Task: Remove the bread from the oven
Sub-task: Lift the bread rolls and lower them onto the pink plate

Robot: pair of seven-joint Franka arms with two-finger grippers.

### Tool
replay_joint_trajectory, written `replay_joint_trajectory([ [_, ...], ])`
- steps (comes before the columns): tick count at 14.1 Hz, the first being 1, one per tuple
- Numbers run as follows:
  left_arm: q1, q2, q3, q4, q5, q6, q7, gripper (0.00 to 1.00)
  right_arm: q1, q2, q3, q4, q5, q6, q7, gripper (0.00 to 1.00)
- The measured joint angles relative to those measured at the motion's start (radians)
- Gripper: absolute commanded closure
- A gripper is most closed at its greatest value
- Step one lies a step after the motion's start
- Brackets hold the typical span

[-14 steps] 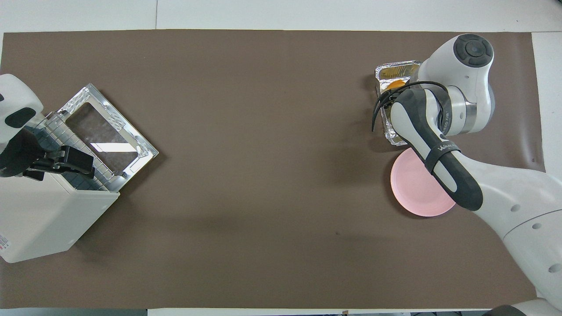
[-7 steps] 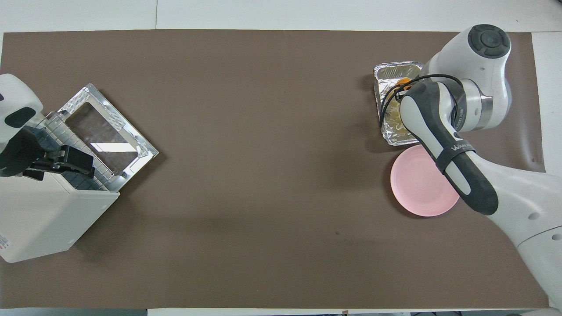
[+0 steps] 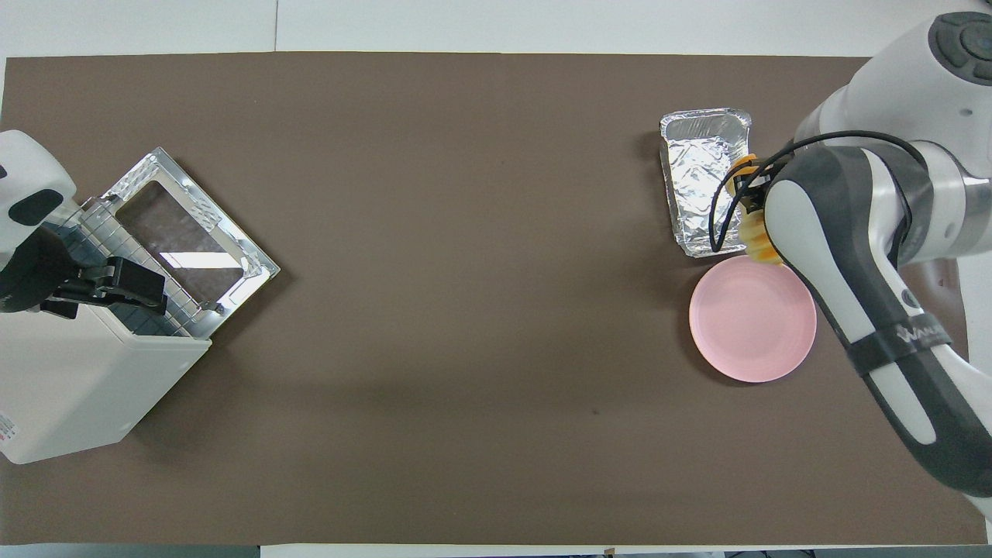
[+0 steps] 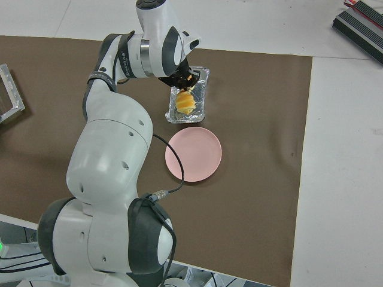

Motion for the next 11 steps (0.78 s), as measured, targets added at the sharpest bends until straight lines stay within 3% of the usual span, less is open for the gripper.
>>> replay_joint_trajectory([
  [4, 0.0, 0.0, 0.0, 0.0, 0.0, 0.0, 0.0, 0.0, -0.006, -0.197, -0.002, -0.376, 0.015, 0.231, 0.0, 1.0],
  [7, 0.0, 0.0, 0.0, 0.0, 0.0, 0.0, 0.0, 0.0, -0.006, -0.278, 0.001, -0.626, 0.017, 0.469, 0.0, 1.0],
  [11, 0.0, 0.0, 0.0, 0.0, 0.0, 0.0, 0.0, 0.0, -0.006, -0.297, 0.002, -0.768, 0.017, 0.627, 0.0, 1.0],
])
